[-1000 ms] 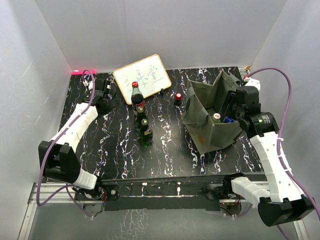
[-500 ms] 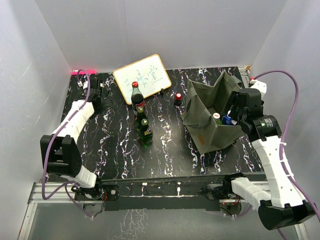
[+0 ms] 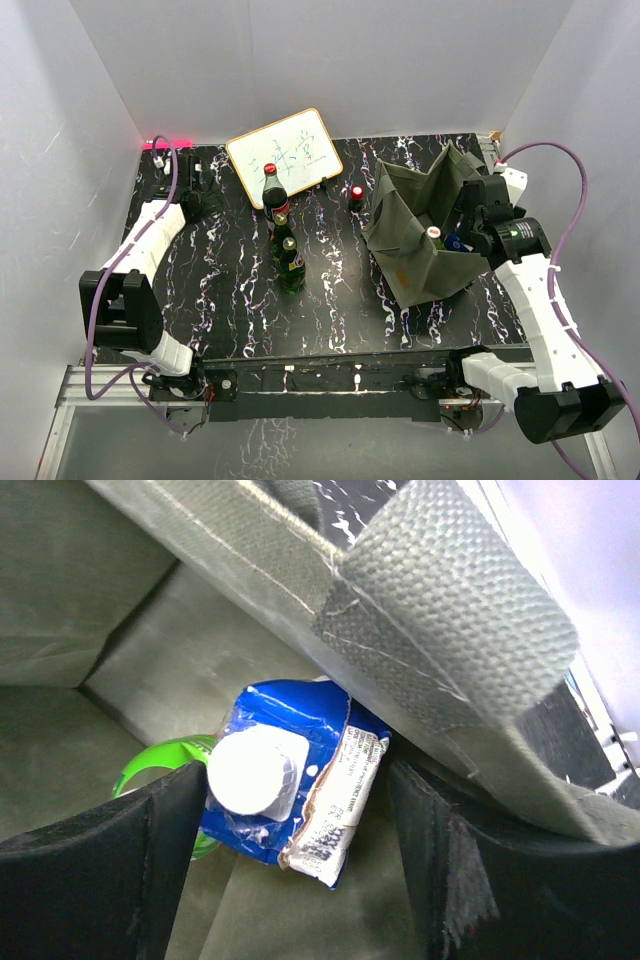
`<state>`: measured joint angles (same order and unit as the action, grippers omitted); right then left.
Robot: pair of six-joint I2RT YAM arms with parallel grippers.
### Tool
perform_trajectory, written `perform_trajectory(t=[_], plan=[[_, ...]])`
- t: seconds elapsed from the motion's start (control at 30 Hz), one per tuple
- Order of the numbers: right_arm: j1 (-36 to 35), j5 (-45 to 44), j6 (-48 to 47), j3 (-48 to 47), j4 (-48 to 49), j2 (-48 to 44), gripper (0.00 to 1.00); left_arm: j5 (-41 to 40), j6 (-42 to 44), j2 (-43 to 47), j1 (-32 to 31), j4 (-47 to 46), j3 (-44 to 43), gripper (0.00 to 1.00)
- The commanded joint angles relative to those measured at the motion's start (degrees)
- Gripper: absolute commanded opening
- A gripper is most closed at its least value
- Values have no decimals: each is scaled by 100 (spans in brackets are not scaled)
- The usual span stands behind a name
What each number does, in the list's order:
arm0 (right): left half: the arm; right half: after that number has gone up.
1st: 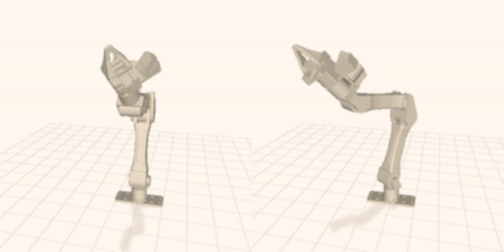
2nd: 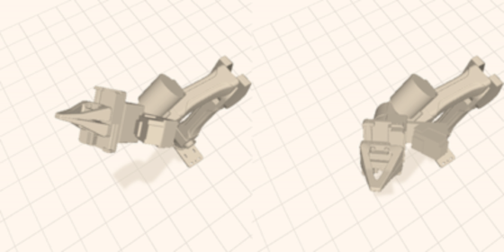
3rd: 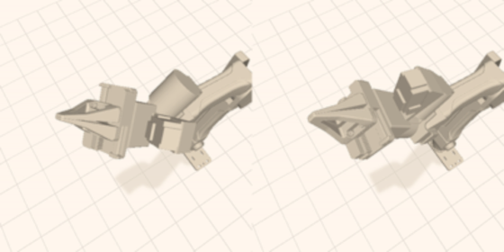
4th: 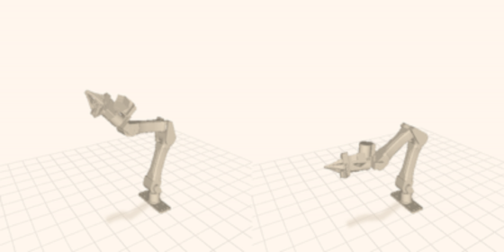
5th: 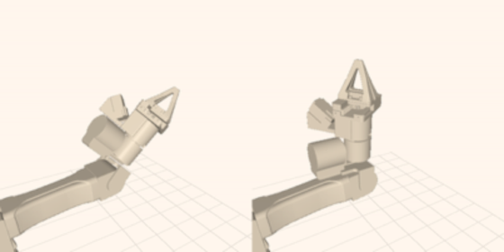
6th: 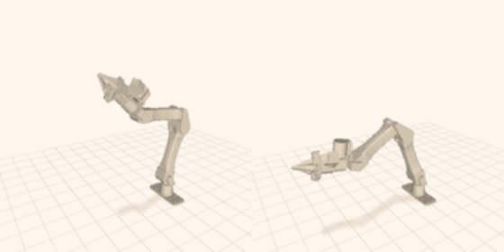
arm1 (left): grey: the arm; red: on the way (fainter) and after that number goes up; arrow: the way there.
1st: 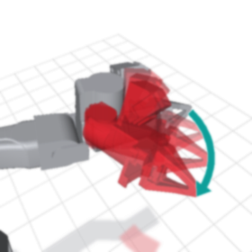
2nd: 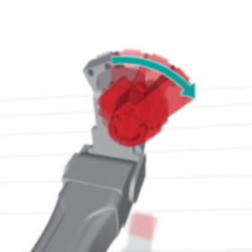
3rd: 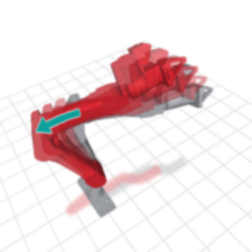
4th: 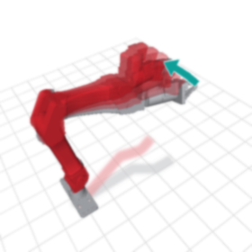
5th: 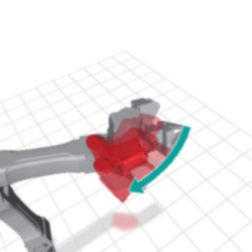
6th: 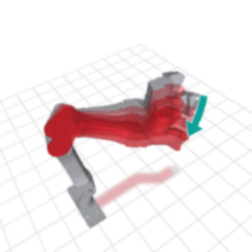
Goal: Take the beverage out of the canvas bag
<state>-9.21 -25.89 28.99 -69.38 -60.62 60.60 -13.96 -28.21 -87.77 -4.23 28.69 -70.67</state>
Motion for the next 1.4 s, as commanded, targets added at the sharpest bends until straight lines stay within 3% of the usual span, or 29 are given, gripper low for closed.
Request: perform_trajectory(t=[0.0, 0.13, 0.27, 0.5, 0.83, 0.93, 1.07, 1.37], plan=[[34, -480, 615, -187, -586, 144, 82, 25, 294, 239, 87, -207, 81, 95], [34, -507, 997, -160, -722, 174, 90, 1, 303, 385, 156, -232, 190, 95], [36, -543, 1446, -116, -664, 332, 91, -8, 273, 478, 193, -307, 303, 95], [34, -679, 2349, -103, -955, 912, 89, 5, 296, 489, 237, -393, 301, 95], [34, -683, 2673, 40, -802, 1108, 83, 47, 264, 556, 238, -456, 344, 95], [34, -723, 2565, -25, -807, 1094, 76, 59, 241, 591, 238, -452, 365, 95], [34, -689, 2524, -40, -775, 896, 54, 103, 203, 648, 239, -481, 403, 95], [34, -499, 2324, -270, -556, 451, 46, 287, 74, 801, 238, -531, 514, 95]])
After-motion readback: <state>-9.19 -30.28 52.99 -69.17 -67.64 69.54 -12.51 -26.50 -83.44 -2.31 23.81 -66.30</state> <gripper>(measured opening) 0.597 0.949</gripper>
